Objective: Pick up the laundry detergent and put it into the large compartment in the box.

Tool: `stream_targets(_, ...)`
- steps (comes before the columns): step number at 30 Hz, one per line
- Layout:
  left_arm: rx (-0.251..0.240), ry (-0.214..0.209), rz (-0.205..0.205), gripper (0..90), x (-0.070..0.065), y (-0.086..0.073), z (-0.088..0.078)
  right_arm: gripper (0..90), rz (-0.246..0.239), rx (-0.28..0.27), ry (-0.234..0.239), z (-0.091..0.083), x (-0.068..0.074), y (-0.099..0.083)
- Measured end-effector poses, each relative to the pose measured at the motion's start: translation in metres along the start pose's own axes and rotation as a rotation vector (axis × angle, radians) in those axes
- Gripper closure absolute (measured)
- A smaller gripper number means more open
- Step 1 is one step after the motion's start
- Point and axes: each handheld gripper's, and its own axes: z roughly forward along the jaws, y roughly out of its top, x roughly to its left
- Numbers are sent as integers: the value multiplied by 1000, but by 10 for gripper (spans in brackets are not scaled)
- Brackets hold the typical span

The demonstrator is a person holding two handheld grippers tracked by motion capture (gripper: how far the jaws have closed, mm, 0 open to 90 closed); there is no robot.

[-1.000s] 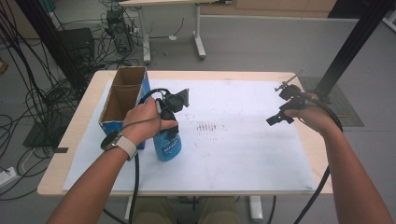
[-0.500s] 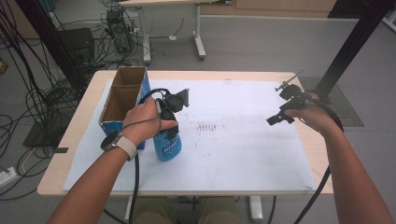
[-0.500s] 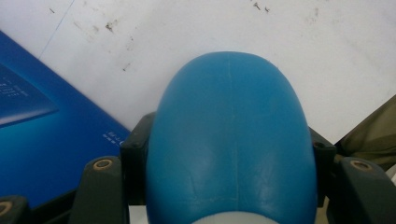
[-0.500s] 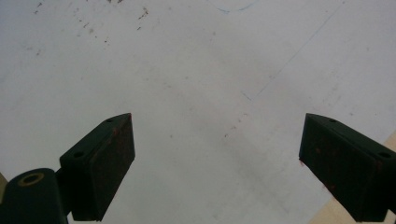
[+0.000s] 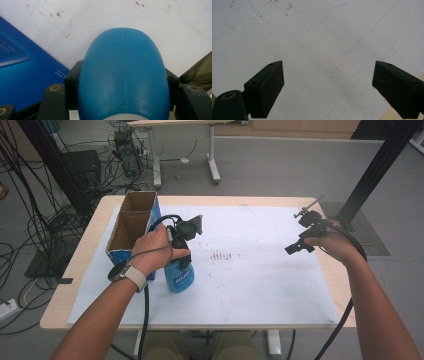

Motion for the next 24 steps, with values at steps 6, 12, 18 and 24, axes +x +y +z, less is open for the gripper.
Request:
stream_targets(6,-1,-1,0,384,0,0,0,105,-4,-1,-1,0,0,1)
stream_targets(12,-3,1,-2,385,0,-1,0,105,-1,-2,0,0,0,1)
stream_targets(18,-3,2,-2,384,-1,-1,0,106,0,-1,-2,-1,0,1)
stream_targets(24,-3,2,0,384,-1,-1,0,105,3,1,-3,-2,0,1)
